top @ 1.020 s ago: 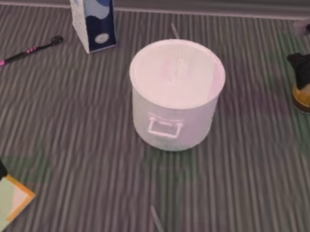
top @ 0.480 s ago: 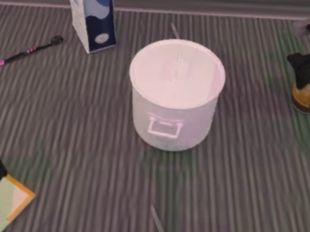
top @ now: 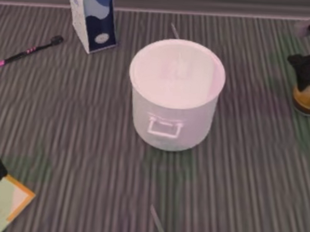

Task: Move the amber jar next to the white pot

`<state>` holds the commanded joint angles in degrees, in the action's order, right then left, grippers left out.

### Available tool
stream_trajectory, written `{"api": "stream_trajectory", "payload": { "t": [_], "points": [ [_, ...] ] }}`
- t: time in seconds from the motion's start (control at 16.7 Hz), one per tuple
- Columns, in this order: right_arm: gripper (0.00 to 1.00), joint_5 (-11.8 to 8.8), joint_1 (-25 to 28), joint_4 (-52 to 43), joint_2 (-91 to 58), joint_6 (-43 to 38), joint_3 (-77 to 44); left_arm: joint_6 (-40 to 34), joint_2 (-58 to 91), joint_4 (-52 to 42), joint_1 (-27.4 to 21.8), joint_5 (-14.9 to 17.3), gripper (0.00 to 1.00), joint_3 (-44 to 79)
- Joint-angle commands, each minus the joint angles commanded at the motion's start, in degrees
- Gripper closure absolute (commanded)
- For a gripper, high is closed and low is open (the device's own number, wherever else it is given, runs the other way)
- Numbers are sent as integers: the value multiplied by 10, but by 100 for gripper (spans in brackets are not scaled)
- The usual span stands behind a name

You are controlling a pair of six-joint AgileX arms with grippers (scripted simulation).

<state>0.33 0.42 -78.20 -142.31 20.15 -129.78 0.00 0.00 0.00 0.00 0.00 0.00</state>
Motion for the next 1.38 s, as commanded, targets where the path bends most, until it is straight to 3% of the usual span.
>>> {"api": "stream_trajectory", "payload": {
  "t": [0.78,1.14,1.38],
  "points": [
    [100,-2,10,-35,260,-1,218,0,0,0,0,0,0,0],
    [100,-3,8,-35,264,-3,221,0,0,0,0,0,0,0],
    [100,-1,34,-35,233,-65,201,0,0,0,0,0,0,0]
  ]
}}
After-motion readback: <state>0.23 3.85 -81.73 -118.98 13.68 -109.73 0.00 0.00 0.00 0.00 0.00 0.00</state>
